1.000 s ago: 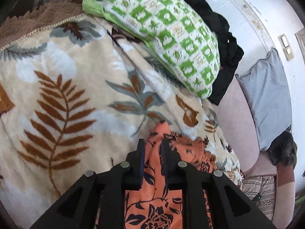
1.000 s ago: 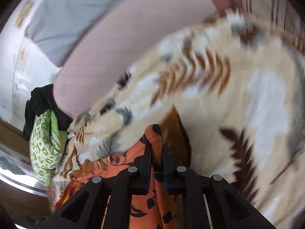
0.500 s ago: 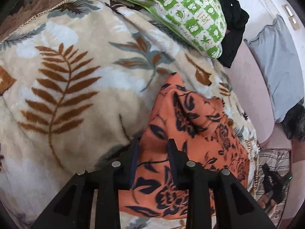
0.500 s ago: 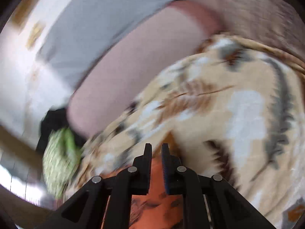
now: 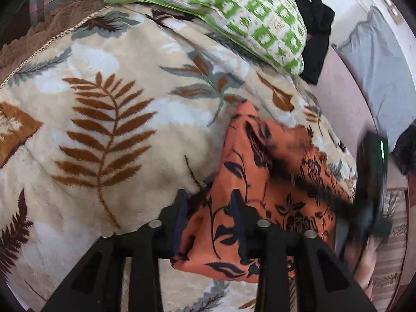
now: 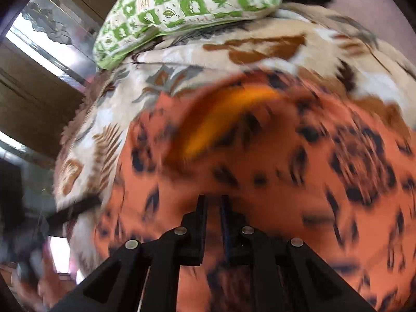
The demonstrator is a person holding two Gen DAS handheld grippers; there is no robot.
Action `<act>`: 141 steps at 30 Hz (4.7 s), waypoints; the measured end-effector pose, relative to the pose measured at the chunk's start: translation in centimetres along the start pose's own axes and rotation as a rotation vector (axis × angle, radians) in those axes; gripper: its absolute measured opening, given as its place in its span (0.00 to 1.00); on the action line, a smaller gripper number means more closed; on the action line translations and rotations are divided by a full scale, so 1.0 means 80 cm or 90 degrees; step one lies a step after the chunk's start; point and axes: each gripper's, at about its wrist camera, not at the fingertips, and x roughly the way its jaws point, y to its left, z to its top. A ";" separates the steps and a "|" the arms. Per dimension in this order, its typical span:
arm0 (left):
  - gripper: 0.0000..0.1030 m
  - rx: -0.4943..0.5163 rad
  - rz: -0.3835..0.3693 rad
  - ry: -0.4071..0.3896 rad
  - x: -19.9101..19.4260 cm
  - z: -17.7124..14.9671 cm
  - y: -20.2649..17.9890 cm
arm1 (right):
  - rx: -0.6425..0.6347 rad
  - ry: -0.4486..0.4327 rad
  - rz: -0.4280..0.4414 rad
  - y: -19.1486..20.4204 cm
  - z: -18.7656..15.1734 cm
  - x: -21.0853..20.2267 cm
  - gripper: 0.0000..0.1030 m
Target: Fold small clothes
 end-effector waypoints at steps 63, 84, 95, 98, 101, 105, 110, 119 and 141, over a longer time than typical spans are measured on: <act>0.83 0.420 0.209 -0.041 0.074 -0.129 -0.175 | 0.156 -0.192 0.090 -0.158 -0.262 -0.134 0.21; 0.85 0.161 0.188 -0.073 0.006 -0.092 -0.087 | 0.356 -0.268 0.138 -0.253 -0.321 -0.231 0.23; 0.85 0.018 0.031 -0.030 -0.013 -0.141 -0.050 | 0.451 -0.325 0.254 -0.238 -0.379 -0.253 0.88; 0.85 0.013 0.002 -0.022 -0.006 -0.140 -0.048 | 0.500 -0.324 0.284 -0.246 -0.397 -0.243 0.88; 0.84 0.004 -0.017 -0.020 0.004 -0.133 -0.043 | 0.523 -0.317 0.302 -0.255 -0.398 -0.225 0.86; 0.69 -0.032 -0.075 -0.001 0.019 -0.126 -0.036 | 0.586 -0.319 0.325 -0.274 -0.406 -0.199 0.84; 0.47 -0.060 -0.119 0.005 0.035 -0.121 -0.038 | 0.608 -0.354 0.310 -0.286 -0.408 -0.192 0.72; 0.47 -0.094 -0.170 -0.040 0.037 -0.101 -0.042 | 0.605 -0.446 0.285 -0.297 -0.386 -0.191 0.70; 0.39 -0.250 -0.175 0.012 0.054 -0.097 -0.008 | 0.700 -0.416 0.171 -0.296 -0.387 -0.188 0.45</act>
